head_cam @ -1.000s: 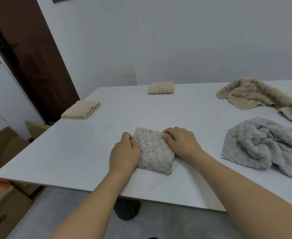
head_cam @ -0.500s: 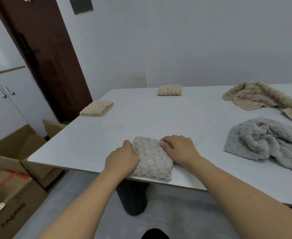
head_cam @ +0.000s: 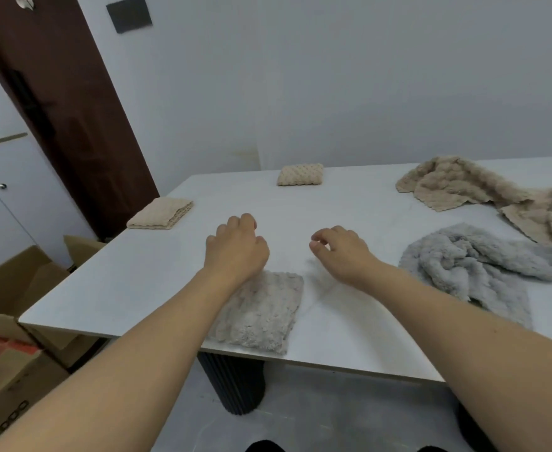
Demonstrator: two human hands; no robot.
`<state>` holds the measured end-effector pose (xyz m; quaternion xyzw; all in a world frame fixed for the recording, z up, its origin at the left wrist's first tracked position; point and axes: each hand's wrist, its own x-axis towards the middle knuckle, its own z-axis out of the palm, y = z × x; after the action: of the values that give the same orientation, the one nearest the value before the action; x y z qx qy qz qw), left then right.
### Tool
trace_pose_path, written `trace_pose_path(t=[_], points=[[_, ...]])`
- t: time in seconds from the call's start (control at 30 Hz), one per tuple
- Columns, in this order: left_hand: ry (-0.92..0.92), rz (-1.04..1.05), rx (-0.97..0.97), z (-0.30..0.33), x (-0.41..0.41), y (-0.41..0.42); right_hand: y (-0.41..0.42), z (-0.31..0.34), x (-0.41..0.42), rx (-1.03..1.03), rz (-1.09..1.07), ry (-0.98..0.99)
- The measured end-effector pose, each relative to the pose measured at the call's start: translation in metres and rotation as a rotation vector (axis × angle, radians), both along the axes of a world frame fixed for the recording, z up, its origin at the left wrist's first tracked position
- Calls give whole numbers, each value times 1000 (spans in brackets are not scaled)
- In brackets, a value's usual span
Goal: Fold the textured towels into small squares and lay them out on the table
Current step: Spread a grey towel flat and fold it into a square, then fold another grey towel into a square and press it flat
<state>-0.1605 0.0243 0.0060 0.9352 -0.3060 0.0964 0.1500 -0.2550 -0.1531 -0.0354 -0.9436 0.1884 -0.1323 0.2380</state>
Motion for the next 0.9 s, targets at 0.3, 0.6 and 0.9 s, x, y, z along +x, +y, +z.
trace_pose_path(t=[0.3, 0.6, 0.9], points=[[363, -331, 28, -11, -59, -126, -124, 19, -64, -296, -319, 180], [480, -391, 102, -60, -106, -196, -167, -37, -120, -349, -464, 199], [388, -280, 254, -40, -83, -181, -181, 3, -90, -70, -282, 546]])
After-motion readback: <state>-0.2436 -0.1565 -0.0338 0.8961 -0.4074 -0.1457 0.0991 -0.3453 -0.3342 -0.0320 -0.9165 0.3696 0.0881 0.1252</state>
